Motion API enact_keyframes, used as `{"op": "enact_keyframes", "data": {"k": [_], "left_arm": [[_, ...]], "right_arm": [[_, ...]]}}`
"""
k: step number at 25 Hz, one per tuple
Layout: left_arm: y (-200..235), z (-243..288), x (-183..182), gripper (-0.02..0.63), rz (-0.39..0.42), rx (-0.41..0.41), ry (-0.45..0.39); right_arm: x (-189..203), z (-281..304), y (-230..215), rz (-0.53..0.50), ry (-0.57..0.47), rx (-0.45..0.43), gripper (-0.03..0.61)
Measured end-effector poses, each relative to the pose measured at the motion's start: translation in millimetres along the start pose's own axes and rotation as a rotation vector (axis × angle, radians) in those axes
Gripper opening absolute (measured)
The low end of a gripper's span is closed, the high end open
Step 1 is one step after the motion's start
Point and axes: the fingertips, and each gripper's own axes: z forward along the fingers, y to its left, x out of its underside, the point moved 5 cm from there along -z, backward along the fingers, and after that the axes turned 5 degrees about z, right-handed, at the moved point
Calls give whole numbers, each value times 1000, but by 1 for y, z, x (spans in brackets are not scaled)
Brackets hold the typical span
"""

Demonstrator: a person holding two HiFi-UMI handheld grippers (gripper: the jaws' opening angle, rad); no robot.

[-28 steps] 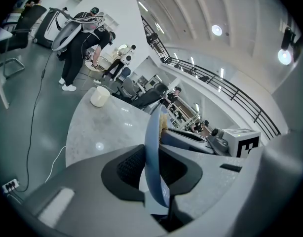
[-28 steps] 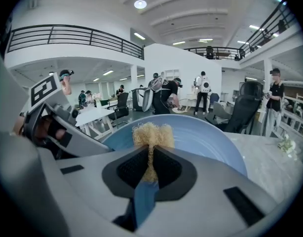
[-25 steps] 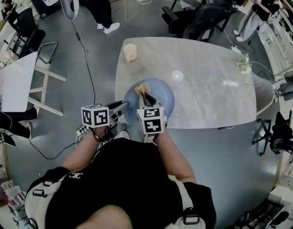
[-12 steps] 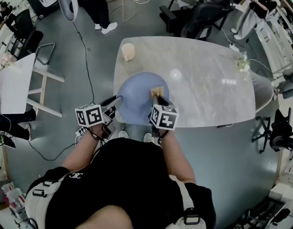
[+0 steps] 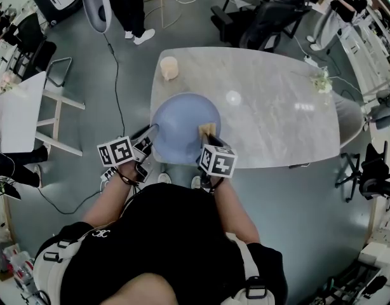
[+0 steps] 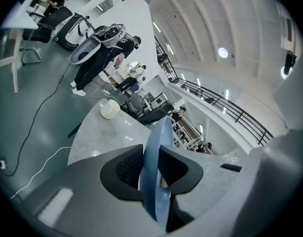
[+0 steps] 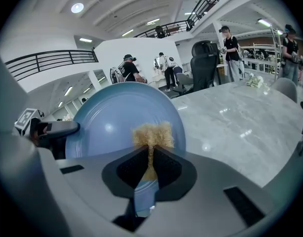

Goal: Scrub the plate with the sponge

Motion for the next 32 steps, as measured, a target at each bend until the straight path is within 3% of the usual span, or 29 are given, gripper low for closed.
{"op": "enact_keyframes", "data": {"k": [6,11,19,28,32], "left_arm": [[-1,-3,6,80,-6,17,31],[-3,0,7,80,-14,19,32],[-7,8,15,78,95,-20,69],[-4,8,23,78,67,-27,86],[-2,8,24,78,45,-39,82]], "right_arm": [[-5,0,2,6,-21,9,32],[-27,3,14,-45,-40,20,32],[-37,21,62,-133,-13,-92,32],[-16,25,117,-318,30,-208,32],[-8,25,127,-383,39,-220,32]]}}
